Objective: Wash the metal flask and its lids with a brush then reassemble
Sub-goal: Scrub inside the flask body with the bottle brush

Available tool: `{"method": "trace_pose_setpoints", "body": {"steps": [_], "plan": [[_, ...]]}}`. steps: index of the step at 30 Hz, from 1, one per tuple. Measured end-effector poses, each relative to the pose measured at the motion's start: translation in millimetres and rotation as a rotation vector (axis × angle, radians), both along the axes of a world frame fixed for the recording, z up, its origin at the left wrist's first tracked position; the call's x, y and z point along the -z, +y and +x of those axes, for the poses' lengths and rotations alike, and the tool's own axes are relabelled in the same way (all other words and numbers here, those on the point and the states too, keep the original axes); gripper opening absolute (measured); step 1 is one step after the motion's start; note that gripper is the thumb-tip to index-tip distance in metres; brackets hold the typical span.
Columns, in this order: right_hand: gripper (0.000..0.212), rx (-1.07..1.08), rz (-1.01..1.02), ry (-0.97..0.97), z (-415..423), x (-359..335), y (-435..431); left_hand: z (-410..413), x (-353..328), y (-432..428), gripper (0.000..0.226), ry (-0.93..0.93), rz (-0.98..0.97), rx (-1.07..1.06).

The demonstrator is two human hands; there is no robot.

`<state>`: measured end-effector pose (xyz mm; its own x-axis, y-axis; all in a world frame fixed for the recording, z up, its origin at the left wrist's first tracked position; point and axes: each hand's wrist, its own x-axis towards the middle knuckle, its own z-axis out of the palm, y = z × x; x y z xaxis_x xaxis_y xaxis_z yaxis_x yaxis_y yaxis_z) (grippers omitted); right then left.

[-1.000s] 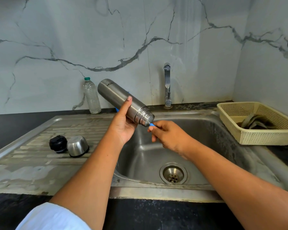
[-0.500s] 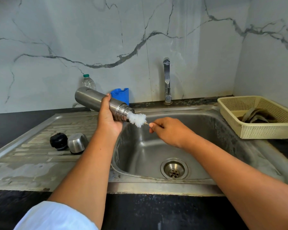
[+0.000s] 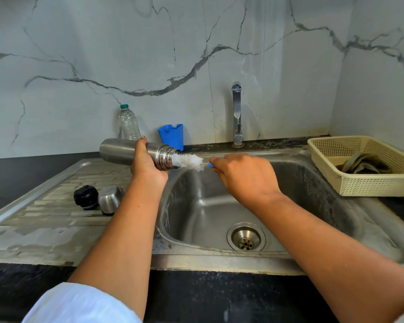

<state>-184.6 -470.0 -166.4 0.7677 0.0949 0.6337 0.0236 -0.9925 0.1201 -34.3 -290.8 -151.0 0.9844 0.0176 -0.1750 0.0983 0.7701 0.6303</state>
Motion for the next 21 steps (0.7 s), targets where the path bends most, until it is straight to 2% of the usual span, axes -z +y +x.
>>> {"method": "trace_pose_setpoints", "body": {"steps": [1,3,11,14,21], "plan": [[0.020,-0.023,0.049,0.048,0,0,0,0,0,2,0.056,0.001,0.004,-0.006],[0.032,-0.099,0.269,0.230,0,0,-1,-1,0,3,0.056,-0.009,0.012,-0.021],[0.037,-0.378,1.383,0.870,-7,-2,-12,-14,-5,0,0.039,-0.146,-0.041,0.033],[0.036,-0.406,1.485,0.947,-8,-1,-14,-19,-5,-7,0.034,-0.174,-0.079,0.077],[0.036,-0.392,1.460,0.897,-6,3,-14,-22,2,-16,0.050,-0.160,-0.025,0.141]]}}
